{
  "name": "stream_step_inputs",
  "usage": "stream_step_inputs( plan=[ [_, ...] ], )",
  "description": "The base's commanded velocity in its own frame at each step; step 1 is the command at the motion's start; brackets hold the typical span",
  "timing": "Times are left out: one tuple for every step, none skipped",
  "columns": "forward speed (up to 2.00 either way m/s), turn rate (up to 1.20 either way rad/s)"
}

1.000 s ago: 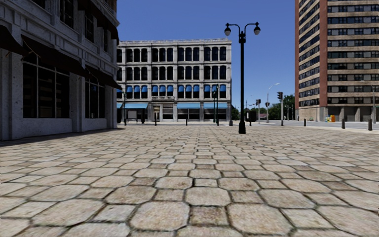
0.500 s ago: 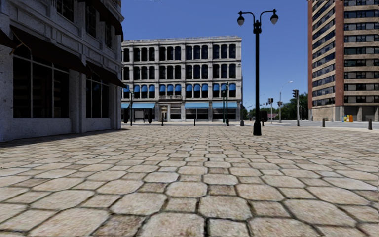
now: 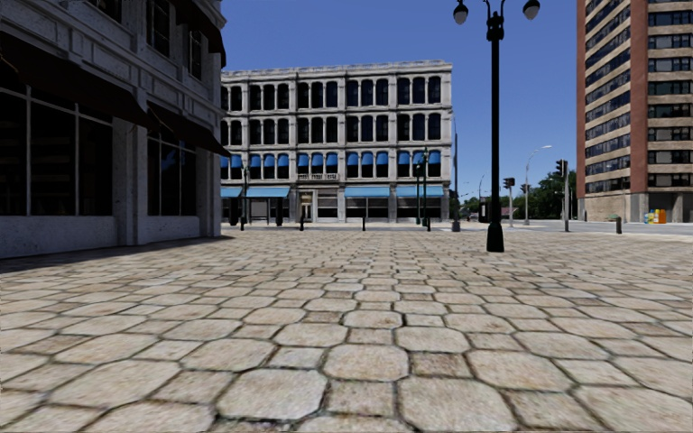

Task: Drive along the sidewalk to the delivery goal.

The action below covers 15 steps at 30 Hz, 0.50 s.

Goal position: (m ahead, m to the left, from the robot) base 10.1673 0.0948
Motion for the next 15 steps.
stream_step_inputs(
  plan=[
    [2.0,0.0],
    [2.0,0.0],
    [2.0,0.0],
    [2.0,0.0],
    [2.0,0.0],
    [2.0,0.0],
    [2.0,0.0],
    [2.0,0.0],
    [2.0,0.0],
    [2.0,0.0],
    [2.0,0.0],
    [2.0,0.0],
    [2.0,0.0],
    [2.0,0.0],
    [2.0,0.0]
  ],
)
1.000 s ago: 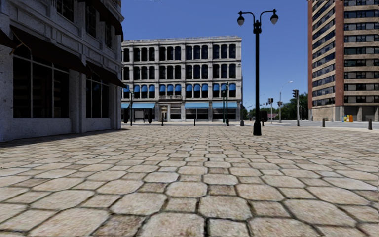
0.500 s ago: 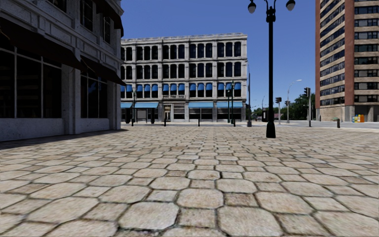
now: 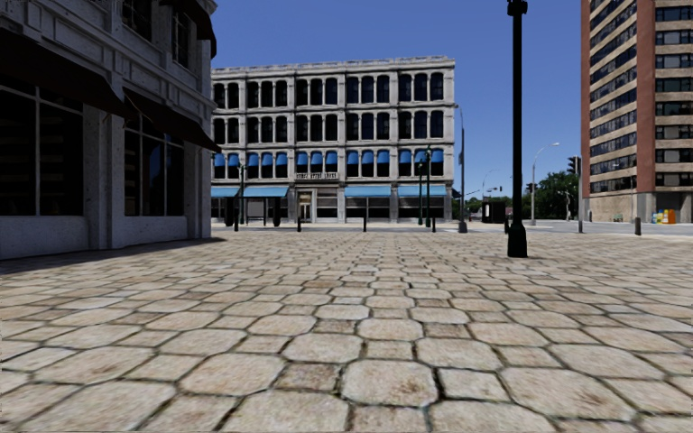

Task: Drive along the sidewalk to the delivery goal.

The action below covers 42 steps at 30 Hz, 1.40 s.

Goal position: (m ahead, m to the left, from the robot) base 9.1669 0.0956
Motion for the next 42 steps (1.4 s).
stream_step_inputs(
  plan=[
    [2.0,0.0],
    [2.0,0.0],
    [2.0,0.0],
    [2.0,0.0],
    [2.0,0.0],
    [2.0,0.0],
    [2.0,0.0],
    [2.0,0.0],
    [2.0,0.0],
    [2.0,0.0],
    [2.0,0.0],
    [2.0,0.0],
    [2.0,0.0],
    [2.0,0.0],
    [2.0,0.0],
    [2.0,0.0],
    [2.0,0.0],
    [2.0,0.0],
    [2.0,0.0],
    [2.0,0.0],
    [2.0,0.0],
    [2.0,0.0],
    [2.0,0.0],
    [2.0,0.0],
    [2.0,0.0],
    [2.0,0.0],
    [2.0,0.0],
    [2.0,0.0],
    [2.0,0.0],
    [2.0,0.0],
    [2.0,0.0],
    [2.0,0.0],
    [2.0,0.0],
    [2.0,0.0],
    [2.0,0.0],
    [2.0,0.0],
    [2.0,0.0],
    [2.0,0.0],
    [2.0,0.0],
    [2.0,0.0],
    [2.0,0.0],
    [2.0,0.0]
  ],
)
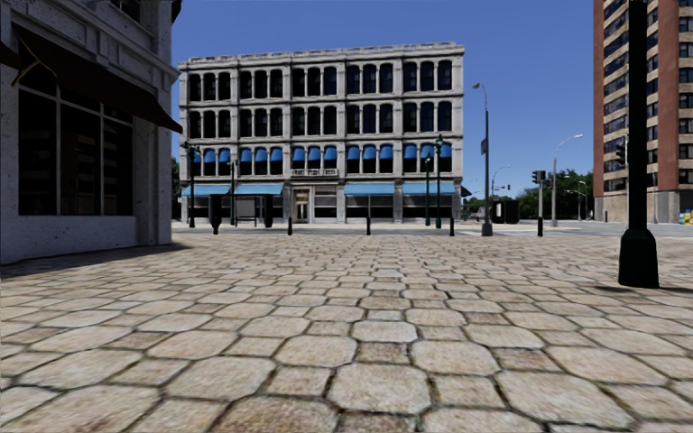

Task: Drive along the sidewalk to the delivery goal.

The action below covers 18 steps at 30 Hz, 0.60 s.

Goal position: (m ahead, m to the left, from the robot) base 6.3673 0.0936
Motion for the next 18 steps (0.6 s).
stream_step_inputs(
  plan=[
    [2.0,0.0],
    [2.0,0.0],
    [2.0,0.0],
    [2.0,0.0],
    [2.0,0.0],
    [2.0,0.0],
    [2.0,0.0],
    [2.0,0.0],
    [2.0,0.0],
    [2.0,0.0],
    [2.0,0.0],
    [2.0,0.0],
    [2.0,0.0],
    [2.0,0.0],
    [2.0,0.0],
    [2.0,0.0],
    [2.0,0.0],
    [2.0,0.0]
  ],
)
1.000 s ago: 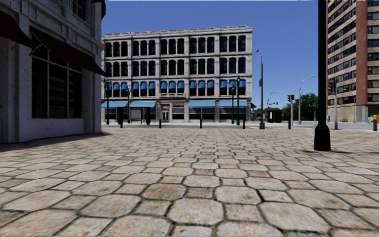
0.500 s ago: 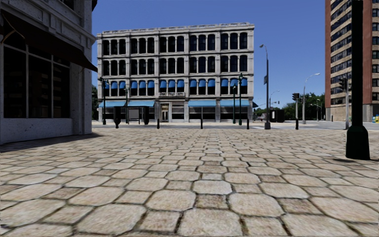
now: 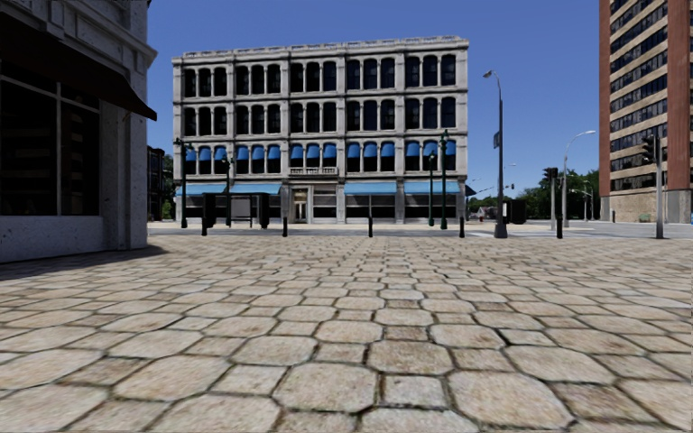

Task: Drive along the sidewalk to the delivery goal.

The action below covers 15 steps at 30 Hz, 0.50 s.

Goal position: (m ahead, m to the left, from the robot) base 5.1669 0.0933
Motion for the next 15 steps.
stream_step_inputs(
  plan=[
    [2.0,0.0],
    [2.0,0.0],
    [2.0,0.0],
    [2.0,0.0],
    [2.0,0.0],
    [2.0,0.0],
    [2.0,0.0],
    [2.0,0.0],
    [2.0,0.0],
    [2.0,0.0],
    [2.0,0.0],
    [2.0,0.0],
    [2.0,0.0],
    [2.0,0.0],
    [2.0,0.0]
  ],
)
